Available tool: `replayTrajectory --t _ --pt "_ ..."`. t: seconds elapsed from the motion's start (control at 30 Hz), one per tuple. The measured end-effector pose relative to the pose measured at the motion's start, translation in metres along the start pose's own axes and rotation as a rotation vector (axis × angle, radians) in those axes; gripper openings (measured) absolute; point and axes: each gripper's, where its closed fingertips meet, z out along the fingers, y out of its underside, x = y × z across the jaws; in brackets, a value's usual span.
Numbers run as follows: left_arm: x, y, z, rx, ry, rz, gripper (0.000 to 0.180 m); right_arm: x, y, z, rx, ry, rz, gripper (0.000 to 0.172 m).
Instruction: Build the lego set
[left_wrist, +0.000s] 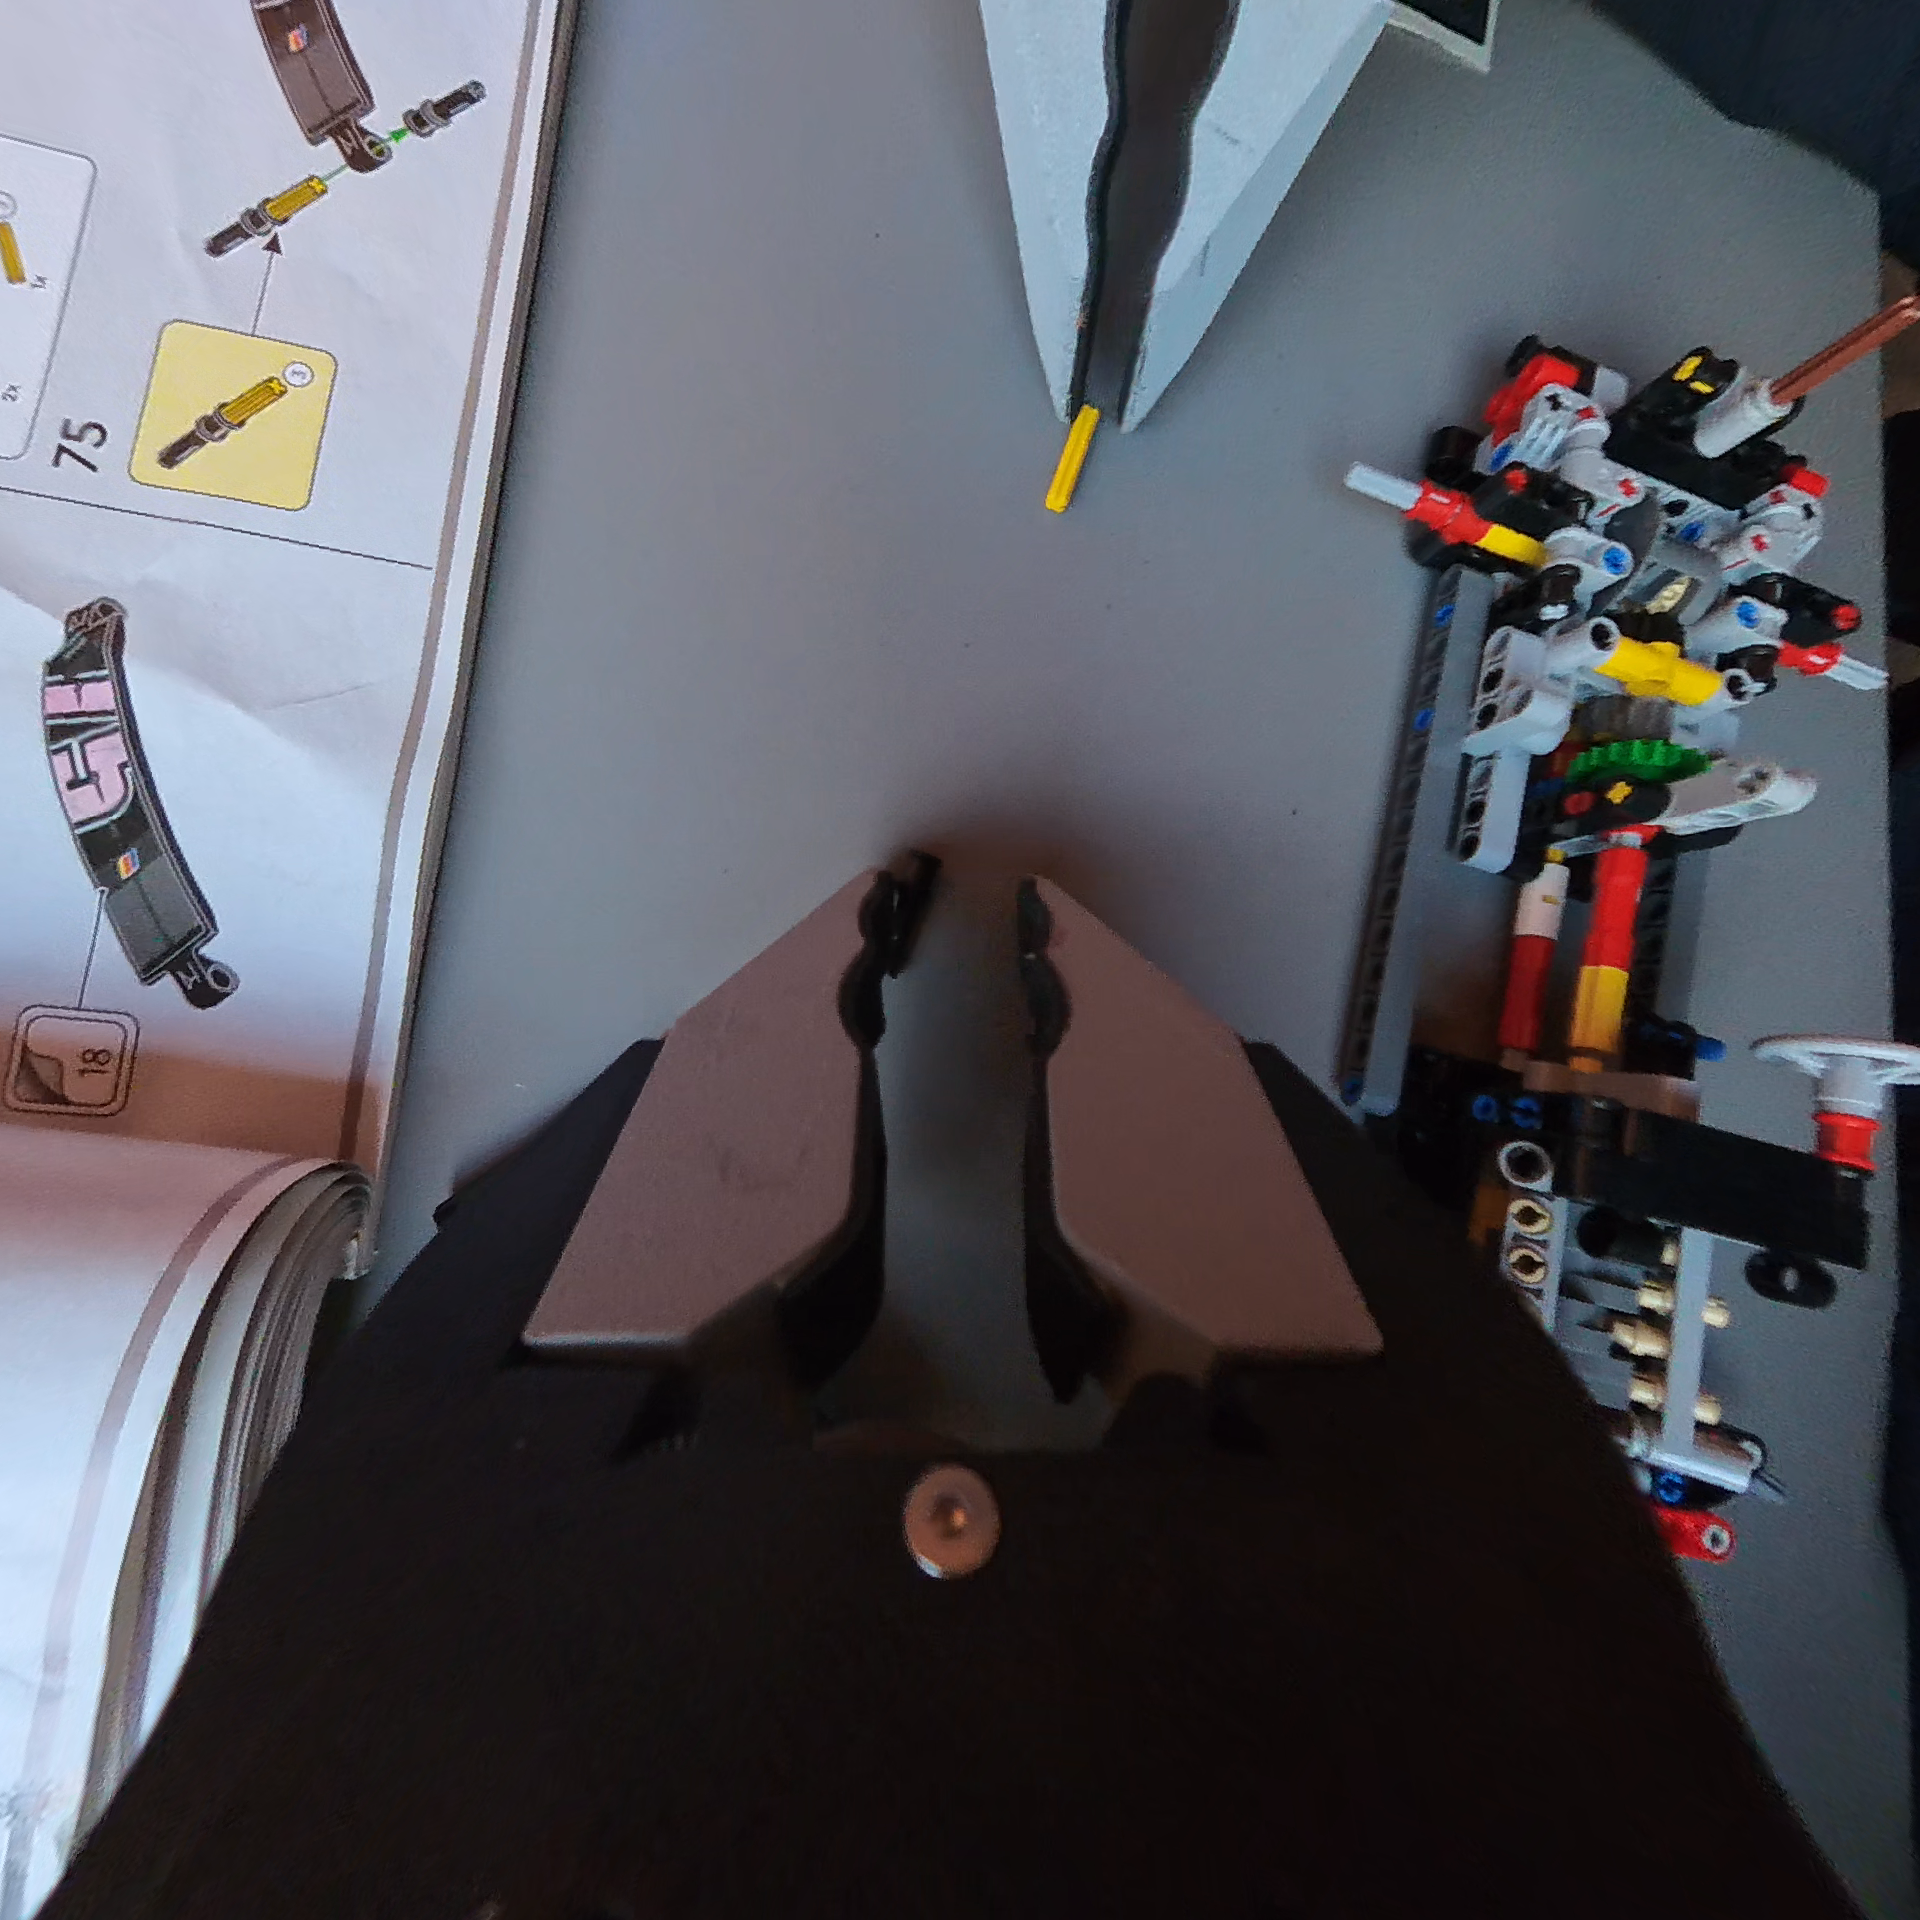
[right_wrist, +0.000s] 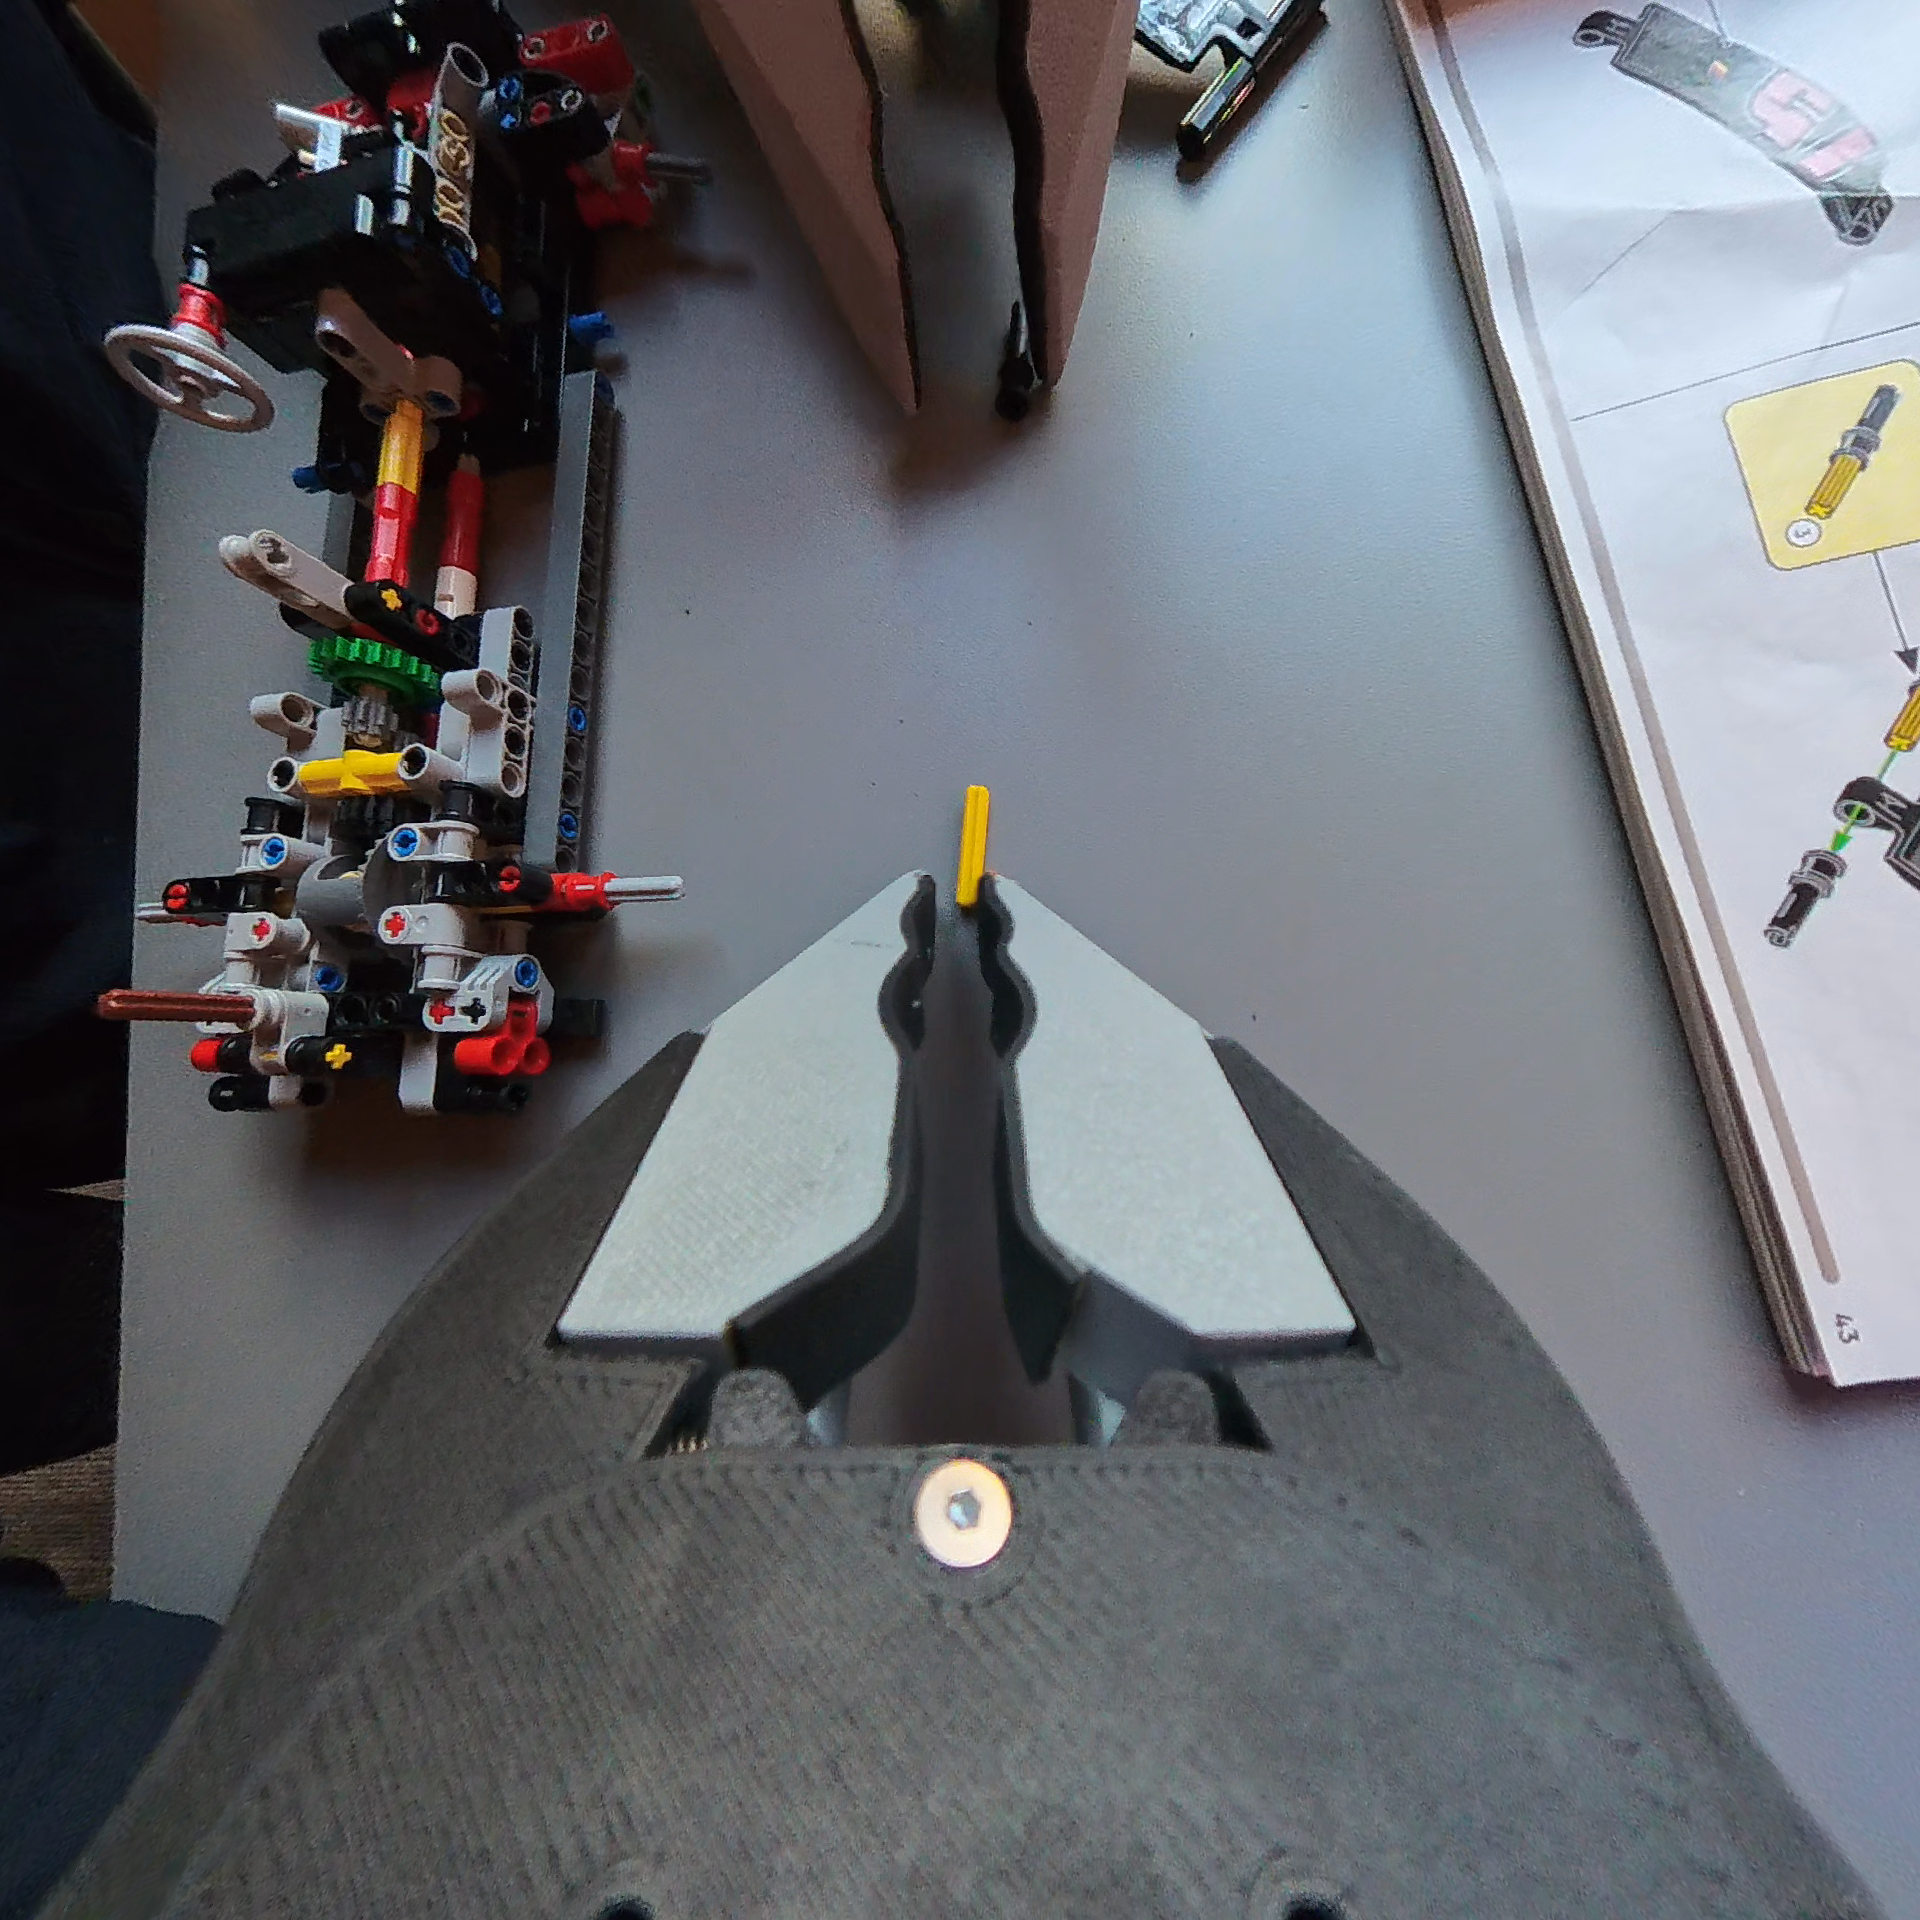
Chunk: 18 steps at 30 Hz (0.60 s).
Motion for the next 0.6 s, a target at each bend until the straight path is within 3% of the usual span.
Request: replayTrajectory --t 0.27,0.4,0.6 --pt "-0.012 0.006 -0.005 -0.047 -0.093 0.068 0.022 0.002 -0.002 0.002 -0.007 0.041 -0.025 0.001" --pt "-0.018 0.006 -0.005 -0.04 -0.133 0.102 0.012 0.002 -0.002 0.002 0.005 0.04 -0.031 0.001" --pt "-0.014 0.009 -0.007 -0.057 -0.099 0.105 0.015 0.0 -0.003 0.003 0.006 0.025 -0.03 0.004"
